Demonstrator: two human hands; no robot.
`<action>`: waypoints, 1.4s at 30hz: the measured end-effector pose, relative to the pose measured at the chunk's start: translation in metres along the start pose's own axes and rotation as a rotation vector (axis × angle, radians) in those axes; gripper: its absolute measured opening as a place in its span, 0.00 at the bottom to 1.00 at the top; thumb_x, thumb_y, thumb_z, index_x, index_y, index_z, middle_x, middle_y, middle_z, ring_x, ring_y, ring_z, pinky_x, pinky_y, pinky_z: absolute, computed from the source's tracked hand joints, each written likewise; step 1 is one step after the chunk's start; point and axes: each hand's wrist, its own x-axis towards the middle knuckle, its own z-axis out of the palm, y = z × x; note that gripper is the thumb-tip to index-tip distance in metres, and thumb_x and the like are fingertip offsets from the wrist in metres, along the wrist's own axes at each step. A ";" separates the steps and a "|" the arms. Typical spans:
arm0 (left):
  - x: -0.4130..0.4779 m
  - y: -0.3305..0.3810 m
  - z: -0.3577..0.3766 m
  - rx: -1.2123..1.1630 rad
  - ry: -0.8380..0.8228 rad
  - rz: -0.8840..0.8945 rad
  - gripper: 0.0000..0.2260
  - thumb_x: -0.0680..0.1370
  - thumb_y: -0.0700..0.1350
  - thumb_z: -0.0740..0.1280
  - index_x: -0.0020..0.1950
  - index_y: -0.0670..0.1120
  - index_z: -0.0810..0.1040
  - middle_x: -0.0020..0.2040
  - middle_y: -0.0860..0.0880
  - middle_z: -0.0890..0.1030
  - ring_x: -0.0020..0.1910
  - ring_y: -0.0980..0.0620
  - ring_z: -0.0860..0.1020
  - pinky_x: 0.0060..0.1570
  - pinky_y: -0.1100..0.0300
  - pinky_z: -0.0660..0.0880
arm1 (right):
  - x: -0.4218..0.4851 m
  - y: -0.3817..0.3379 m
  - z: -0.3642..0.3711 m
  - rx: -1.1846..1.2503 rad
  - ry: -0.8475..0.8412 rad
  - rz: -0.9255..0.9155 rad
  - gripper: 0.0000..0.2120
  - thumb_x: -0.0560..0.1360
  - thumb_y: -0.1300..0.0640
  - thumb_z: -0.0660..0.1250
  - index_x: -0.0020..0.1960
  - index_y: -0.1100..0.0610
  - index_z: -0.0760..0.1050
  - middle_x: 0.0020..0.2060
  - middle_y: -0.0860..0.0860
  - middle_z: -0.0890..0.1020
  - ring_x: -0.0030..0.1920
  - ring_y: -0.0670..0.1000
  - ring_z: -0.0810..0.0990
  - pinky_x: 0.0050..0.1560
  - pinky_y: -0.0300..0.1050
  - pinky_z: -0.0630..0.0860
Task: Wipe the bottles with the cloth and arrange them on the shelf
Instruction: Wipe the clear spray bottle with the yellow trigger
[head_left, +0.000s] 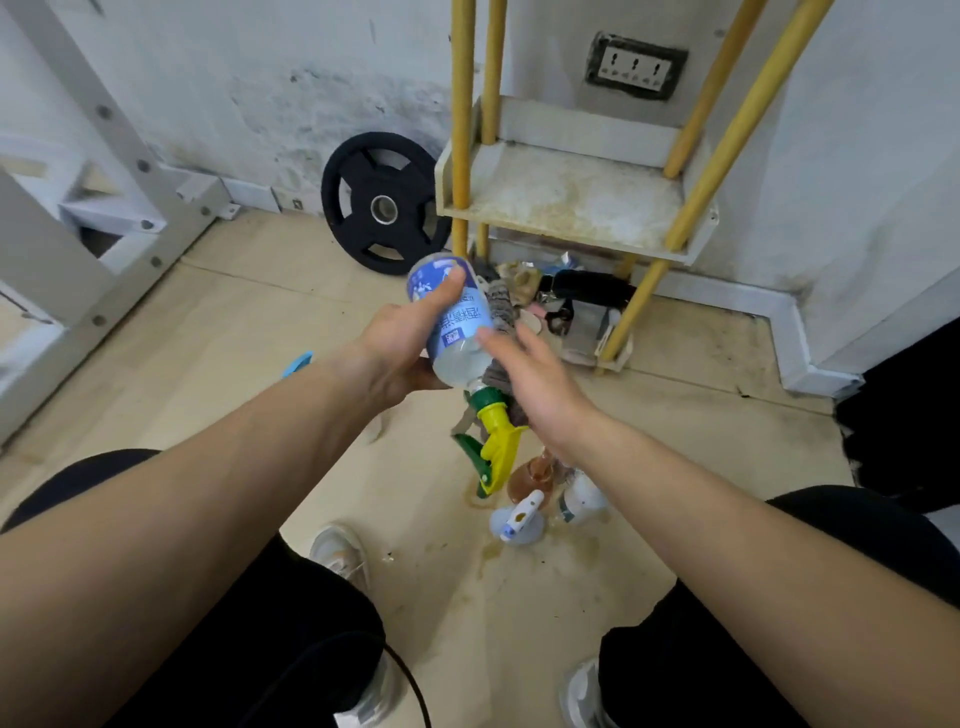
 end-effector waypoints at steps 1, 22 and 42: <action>-0.001 -0.004 -0.008 0.008 0.012 -0.015 0.26 0.75 0.62 0.72 0.58 0.40 0.81 0.49 0.41 0.87 0.42 0.45 0.86 0.38 0.52 0.83 | -0.003 0.002 0.008 0.020 -0.023 0.066 0.19 0.75 0.45 0.72 0.61 0.53 0.77 0.48 0.52 0.88 0.47 0.54 0.87 0.50 0.53 0.83; 0.023 -0.126 -0.091 0.072 -0.102 -0.220 0.22 0.82 0.51 0.66 0.76 0.60 0.68 0.47 0.49 0.84 0.34 0.51 0.79 0.35 0.62 0.77 | 0.052 0.090 0.067 -0.088 -0.234 0.667 0.24 0.77 0.35 0.67 0.45 0.58 0.77 0.34 0.59 0.83 0.33 0.59 0.82 0.52 0.59 0.82; 0.217 -0.201 -0.084 -0.425 0.223 -0.392 0.09 0.81 0.53 0.66 0.57 0.50 0.78 0.42 0.41 0.81 0.31 0.46 0.83 0.32 0.59 0.80 | 0.228 0.206 0.079 -0.337 -0.113 0.545 0.21 0.65 0.35 0.66 0.36 0.54 0.77 0.29 0.51 0.79 0.33 0.58 0.80 0.41 0.53 0.78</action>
